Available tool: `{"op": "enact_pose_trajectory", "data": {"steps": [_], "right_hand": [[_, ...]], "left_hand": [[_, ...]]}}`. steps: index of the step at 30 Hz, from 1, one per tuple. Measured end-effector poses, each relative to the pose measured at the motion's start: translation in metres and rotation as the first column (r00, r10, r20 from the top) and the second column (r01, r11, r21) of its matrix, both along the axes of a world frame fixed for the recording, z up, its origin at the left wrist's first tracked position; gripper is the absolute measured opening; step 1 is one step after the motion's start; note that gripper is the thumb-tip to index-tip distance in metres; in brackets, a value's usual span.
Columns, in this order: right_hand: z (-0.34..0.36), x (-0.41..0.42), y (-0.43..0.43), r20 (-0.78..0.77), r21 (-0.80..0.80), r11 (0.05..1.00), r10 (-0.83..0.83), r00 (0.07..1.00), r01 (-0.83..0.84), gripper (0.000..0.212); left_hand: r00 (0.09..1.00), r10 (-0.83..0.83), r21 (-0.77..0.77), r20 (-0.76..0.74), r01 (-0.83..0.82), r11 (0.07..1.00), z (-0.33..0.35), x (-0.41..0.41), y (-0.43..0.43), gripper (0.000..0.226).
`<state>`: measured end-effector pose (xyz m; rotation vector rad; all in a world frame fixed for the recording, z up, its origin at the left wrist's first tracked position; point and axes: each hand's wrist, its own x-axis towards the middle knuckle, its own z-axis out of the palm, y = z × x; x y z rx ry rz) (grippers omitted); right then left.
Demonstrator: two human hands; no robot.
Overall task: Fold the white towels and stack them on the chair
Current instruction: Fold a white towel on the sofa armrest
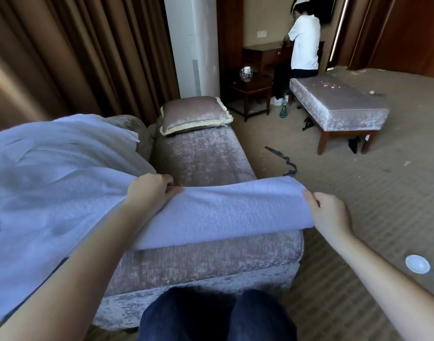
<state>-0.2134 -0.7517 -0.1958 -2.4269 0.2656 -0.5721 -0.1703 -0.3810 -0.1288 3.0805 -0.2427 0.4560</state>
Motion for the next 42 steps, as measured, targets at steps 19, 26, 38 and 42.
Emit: {"op": "enact_pose_trajectory", "data": {"steps": [19,26,38,42], "right_hand": [[0.024,-0.008,0.208,0.324,-0.571,0.753,0.573,0.753,-0.327,0.021],[0.024,-0.030,0.340,0.295,-0.616,0.483,0.874,0.386,-0.622,0.020],[0.030,-0.031,0.409,0.287,-0.746,0.351,0.936,0.202,-0.566,0.010],[0.065,-0.018,0.425,0.337,-0.517,0.484,0.873,0.352,-0.706,0.024]], "left_hand": [[0.873,0.045,-0.047,0.486,-0.025,0.999,-0.011,-0.148,0.165,0.022],[0.892,0.254,-0.068,0.375,-0.247,0.967,-0.035,-0.209,0.267,0.039],[0.838,0.394,-0.449,0.377,-0.206,0.869,-0.061,-0.206,0.294,0.037],[0.839,0.334,-0.467,0.430,-0.110,0.877,-0.057,-0.195,0.292,0.048]]}}
